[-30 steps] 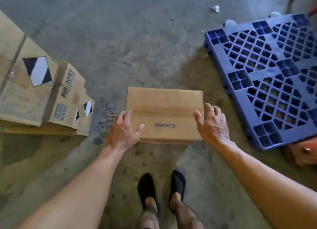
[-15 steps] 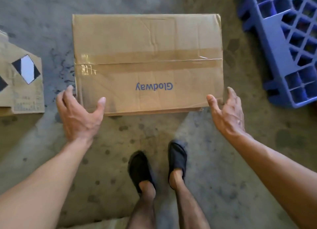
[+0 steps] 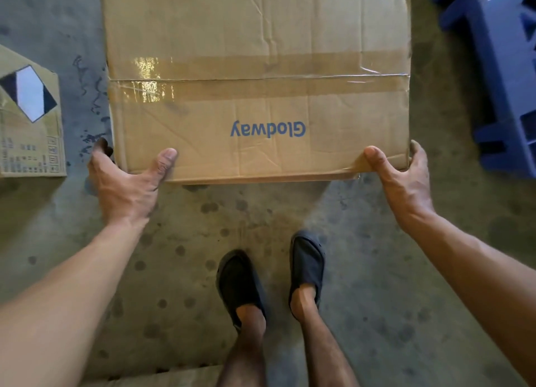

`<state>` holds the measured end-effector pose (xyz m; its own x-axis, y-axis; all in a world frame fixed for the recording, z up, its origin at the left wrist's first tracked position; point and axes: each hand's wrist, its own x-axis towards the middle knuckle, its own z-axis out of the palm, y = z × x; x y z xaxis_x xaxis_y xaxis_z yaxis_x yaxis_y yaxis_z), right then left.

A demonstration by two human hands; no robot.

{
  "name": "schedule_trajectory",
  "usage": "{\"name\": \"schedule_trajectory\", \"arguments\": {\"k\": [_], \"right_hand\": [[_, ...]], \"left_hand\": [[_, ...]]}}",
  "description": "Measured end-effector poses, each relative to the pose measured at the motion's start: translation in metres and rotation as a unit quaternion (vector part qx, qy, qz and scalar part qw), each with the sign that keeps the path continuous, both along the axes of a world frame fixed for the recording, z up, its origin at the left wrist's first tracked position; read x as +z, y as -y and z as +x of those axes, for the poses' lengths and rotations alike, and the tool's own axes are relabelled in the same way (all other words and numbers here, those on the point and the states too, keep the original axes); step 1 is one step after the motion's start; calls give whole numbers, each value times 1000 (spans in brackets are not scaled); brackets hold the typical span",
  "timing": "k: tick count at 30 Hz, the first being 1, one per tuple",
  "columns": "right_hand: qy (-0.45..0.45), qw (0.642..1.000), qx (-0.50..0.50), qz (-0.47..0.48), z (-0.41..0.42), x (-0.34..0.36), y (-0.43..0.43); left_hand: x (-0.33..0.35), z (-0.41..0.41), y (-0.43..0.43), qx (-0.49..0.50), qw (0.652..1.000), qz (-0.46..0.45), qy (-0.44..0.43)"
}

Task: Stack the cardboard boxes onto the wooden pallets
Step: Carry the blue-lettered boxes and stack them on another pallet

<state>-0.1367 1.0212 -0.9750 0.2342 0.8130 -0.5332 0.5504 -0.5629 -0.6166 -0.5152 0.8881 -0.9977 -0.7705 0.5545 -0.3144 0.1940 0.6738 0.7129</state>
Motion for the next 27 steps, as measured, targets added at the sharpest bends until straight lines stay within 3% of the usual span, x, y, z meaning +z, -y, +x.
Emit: {"name": "schedule_trajectory", "arguments": {"k": [6, 15, 20, 27], "right_hand": [[-99, 995, -26, 4, 0, -11, -1], [-178, 981, -75, 26, -11, 15, 0], [-216, 969, -107, 60, -13, 82, 4], [-234, 962, -94, 105, -12, 232, 1]], "left_hand": [[-1, -1, -3, -32, 996, 78, 34], [13, -10, -6, -26, 995, 83, 57], [76, -1, 1, -36, 996, 80, 33], [223, 8, 6, -10, 991, 128, 46]]}}
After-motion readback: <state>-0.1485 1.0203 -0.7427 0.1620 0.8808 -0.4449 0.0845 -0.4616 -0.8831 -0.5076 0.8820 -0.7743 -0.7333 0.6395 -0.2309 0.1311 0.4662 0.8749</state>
